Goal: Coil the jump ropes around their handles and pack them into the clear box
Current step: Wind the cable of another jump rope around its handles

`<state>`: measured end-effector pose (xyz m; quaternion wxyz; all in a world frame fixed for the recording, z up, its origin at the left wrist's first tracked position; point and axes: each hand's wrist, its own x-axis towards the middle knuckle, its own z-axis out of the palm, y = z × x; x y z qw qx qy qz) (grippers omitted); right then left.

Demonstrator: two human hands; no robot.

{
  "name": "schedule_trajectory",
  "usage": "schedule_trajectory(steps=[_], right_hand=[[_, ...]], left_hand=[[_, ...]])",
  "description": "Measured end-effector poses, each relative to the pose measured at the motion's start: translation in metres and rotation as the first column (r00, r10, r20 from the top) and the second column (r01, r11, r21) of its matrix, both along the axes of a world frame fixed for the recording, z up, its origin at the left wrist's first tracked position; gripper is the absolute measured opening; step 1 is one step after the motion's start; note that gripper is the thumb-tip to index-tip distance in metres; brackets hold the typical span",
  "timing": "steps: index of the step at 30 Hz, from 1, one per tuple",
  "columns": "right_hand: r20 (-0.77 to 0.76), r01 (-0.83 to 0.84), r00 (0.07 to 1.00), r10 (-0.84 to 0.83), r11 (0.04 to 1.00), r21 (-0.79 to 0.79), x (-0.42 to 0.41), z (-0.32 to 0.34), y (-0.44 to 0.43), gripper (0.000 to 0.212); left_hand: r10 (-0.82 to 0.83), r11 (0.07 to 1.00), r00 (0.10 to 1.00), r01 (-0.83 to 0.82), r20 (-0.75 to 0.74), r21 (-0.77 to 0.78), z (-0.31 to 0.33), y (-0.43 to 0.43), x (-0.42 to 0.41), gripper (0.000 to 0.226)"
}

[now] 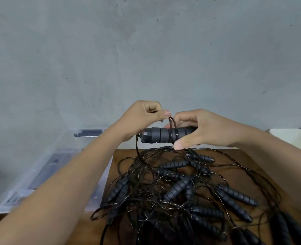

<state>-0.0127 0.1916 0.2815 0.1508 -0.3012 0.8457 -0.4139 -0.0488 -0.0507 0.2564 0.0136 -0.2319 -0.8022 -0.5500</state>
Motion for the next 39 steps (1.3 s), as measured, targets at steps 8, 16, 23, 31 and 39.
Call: schedule_trajectory(steps=[8,16,23,31,39], right_hand=[[0.161,0.152,0.981,-0.111,0.951,-0.269,-0.012,0.006,-0.005,0.073],[0.107,0.291,0.957,-0.271,0.904,-0.312,-0.034,-0.002,-0.014,0.058],[-0.242,0.423,0.87,-0.429,0.903,-0.078,-0.058,-0.009,-0.006,0.051],[-0.077,0.171,0.984,-0.159,0.965,0.198,-0.076,-0.019,0.006,0.047],[0.236,-0.041,0.969,0.074,0.989,-0.141,-0.082,-0.011,0.012,0.033]], left_hand=[[-0.013,0.988,0.968,-0.026,0.249,0.154,-0.049,0.009,-0.002,0.035],[0.015,0.998,0.985,-0.026,0.173,0.062,-0.071,0.016,0.007,0.049],[-0.028,0.96,0.993,-0.005,-0.111,-0.282,-0.047,0.001,0.011,0.034],[-0.008,0.974,0.991,-0.022,-0.131,-0.226,0.003,-0.018,-0.022,0.024],[-0.002,1.0,0.997,0.0,0.074,0.03,-0.007,-0.009,-0.048,0.026]])
